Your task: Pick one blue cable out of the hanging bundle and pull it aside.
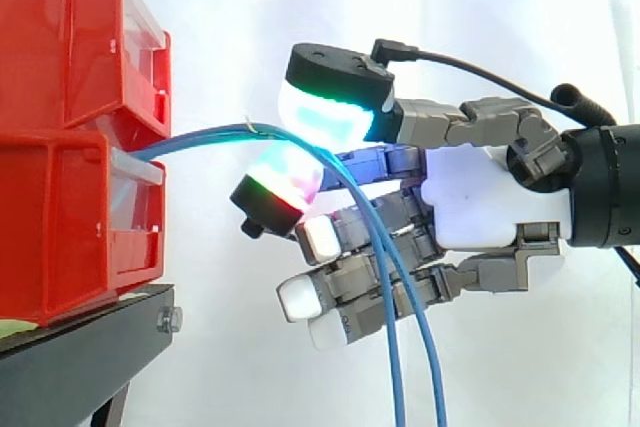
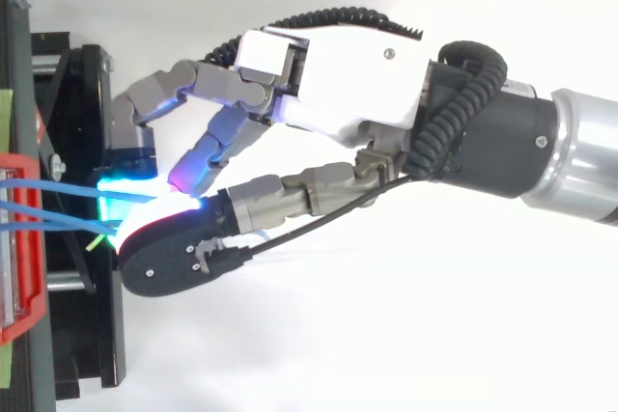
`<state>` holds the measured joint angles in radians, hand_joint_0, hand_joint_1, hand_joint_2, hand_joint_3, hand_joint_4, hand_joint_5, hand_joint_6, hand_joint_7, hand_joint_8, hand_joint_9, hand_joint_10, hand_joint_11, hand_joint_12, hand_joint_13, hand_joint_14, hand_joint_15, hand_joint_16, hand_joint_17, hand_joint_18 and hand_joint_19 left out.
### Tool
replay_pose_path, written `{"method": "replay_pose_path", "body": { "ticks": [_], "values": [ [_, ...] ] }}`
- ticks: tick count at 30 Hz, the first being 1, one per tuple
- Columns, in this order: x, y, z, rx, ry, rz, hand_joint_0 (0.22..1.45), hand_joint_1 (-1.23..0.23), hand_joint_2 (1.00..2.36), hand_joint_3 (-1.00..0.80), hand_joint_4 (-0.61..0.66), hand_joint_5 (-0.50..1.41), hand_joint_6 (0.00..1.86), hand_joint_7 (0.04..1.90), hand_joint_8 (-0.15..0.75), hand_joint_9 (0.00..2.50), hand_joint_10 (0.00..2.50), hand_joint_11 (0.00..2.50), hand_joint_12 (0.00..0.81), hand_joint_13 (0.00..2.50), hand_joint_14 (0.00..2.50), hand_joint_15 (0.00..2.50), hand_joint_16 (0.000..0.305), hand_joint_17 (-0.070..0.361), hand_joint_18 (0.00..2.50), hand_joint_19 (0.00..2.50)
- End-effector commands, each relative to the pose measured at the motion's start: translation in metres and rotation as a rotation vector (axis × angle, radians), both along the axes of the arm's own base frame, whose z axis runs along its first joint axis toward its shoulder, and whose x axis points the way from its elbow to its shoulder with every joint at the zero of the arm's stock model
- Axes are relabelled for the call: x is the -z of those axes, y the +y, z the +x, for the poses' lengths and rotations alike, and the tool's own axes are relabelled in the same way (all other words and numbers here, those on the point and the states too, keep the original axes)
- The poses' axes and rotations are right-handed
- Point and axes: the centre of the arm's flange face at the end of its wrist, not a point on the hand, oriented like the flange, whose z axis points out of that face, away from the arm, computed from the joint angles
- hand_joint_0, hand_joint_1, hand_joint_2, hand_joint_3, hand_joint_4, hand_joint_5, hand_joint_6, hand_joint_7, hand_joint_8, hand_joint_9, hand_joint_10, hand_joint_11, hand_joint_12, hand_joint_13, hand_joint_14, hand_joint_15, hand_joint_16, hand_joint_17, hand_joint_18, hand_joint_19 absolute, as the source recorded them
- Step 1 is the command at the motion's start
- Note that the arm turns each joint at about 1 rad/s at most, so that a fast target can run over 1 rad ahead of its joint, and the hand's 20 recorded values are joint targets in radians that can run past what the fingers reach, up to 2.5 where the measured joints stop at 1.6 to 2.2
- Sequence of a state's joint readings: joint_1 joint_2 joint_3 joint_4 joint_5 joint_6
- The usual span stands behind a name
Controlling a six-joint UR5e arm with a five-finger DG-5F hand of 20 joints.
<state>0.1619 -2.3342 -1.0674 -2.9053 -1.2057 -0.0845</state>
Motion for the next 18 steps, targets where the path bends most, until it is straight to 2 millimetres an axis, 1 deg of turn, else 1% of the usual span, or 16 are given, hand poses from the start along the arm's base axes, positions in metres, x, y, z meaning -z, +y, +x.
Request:
{"method": "replay_pose_path", "body": {
  "ticks": [1, 4, 7, 11, 14, 16, 17, 18],
  "values": [
    [0.0000, -0.0006, 0.0001, 0.001, 0.001, 0.000, 0.75, -0.92, 1.02, -0.29, -0.12, -0.18, 0.93, 1.19, 0.243, 0.99, 0.02, 0.66, 0.355, 0.84, 0.02, 0.42, 0.038, 0.086, 0.72, 0.32],
    [0.0003, -0.0019, -0.0003, 0.002, 0.004, -0.001, 0.80, -0.94, 1.01, -0.41, -0.13, -0.18, 0.93, 1.19, 0.234, 0.99, 0.02, 0.67, 0.348, 0.84, 0.02, 0.40, 0.038, 0.084, 0.71, 0.31],
    [0.0005, -0.0007, -0.0005, 0.001, 0.007, -0.001, 0.82, -0.94, 1.00, -0.50, -0.15, -0.18, 0.93, 1.18, 0.235, 0.99, 0.02, 0.66, 0.346, 0.84, 0.02, 0.40, 0.037, 0.082, 0.71, 0.31],
    [-0.0006, -0.0007, -0.0007, 0.001, 0.005, -0.001, 0.81, -0.96, 1.00, -0.50, -0.15, -0.18, 0.93, 1.16, 0.231, 0.99, 0.02, 0.67, 0.342, 0.84, 0.02, 0.40, 0.036, 0.080, 0.72, 0.28],
    [-0.0006, -0.0007, -0.0007, 0.001, 0.005, -0.001, 0.78, -0.99, 1.00, -0.50, -0.11, -0.17, 0.93, 1.15, 0.234, 1.00, 0.02, 0.68, 0.341, 0.85, 0.02, 0.39, 0.035, 0.079, 0.74, 0.26],
    [0.0005, -0.0019, -0.0006, 0.002, 0.007, -0.001, 0.70, -0.99, 1.00, -0.50, -0.06, -0.16, 0.92, 1.15, 0.239, 1.03, 0.02, 0.67, 0.338, 0.87, 0.02, 0.41, 0.035, 0.078, 0.74, 0.29],
    [0.0005, -0.0019, -0.0006, 0.002, 0.007, -0.001, 0.65, -0.98, 1.00, -0.50, -0.04, -0.16, 0.92, 1.09, 0.240, 1.05, 0.02, 0.68, 0.337, 0.87, 0.02, 0.41, 0.035, 0.078, 0.74, 0.30],
    [-0.0006, -0.0019, -0.0007, 0.002, 0.005, -0.001, 0.62, -0.97, 1.00, -0.50, -0.03, -0.16, 0.92, 1.09, 0.242, 1.05, 0.02, 0.69, 0.336, 0.87, 0.02, 0.41, 0.035, 0.079, 0.74, 0.30]
  ]
}}
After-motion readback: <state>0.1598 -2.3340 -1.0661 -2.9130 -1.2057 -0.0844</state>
